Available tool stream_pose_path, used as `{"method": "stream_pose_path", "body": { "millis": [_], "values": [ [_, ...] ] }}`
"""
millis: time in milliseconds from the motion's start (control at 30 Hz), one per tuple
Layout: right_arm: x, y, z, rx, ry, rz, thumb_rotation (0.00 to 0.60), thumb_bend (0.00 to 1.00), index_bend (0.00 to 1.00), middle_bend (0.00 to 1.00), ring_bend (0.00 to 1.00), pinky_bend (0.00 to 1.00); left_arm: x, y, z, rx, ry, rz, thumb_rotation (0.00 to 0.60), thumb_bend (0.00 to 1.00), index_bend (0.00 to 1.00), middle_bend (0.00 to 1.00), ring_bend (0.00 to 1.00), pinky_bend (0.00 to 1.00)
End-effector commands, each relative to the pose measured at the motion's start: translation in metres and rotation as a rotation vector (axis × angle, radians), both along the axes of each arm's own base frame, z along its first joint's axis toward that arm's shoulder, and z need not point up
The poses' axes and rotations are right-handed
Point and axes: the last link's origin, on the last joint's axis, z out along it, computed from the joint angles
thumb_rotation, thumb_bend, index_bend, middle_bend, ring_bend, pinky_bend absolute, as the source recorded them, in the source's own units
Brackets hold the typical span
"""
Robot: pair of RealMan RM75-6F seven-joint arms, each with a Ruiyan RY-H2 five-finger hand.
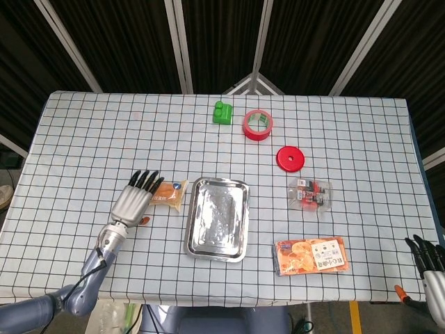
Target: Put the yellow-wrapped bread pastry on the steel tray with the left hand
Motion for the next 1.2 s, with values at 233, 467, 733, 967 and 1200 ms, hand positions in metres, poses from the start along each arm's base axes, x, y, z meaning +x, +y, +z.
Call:
{"method": "stream_pose_path", "body": {
  "millis": [233,467,733,967,1200],
  "values": [
    [0.002,0.003,0.004,-0.02,0.014,0.012,0.6,0.3,0.0,0.0,0.0,0.0,0.003,0.027,-0.024,0.009,0.04,0.034,0.6,0.12,0.04,0.11,0.04,0.11],
    [0.004,0.004,0.003,-0.015,0.021,0.009,0.6,0.3,0.0,0.0,0.0,0.0,0.013,0.033,-0.033,0.043,0.006,0.004,0.6,0.2,0.16,0.25,0.17,0.2],
    [0.003,0.004,0.003,-0.015,0.022,0.002,0.6,0.3,0.0,0.0,0.0,0.0,0.021,0.025,-0.025,0.095,-0.065,-0.063,0.6,0.29,0.33,0.5,0.4,0.37],
    [0.004,0.004,0.003,-0.013,0.02,0.005,0.6,0.3,0.0,0.0,0.0,0.0,0.02,0.025,-0.017,0.114,-0.079,-0.064,0.6,0.32,0.36,0.55,0.44,0.42],
    [0.002,0.003,0.006,-0.02,0.008,0.001,0.6,0.3,0.0,0.0,0.0,0.0,0.052,0.016,-0.015,0.126,-0.15,-0.167,0.6,0.32,0.37,0.55,0.45,0.43]
  ]
}}
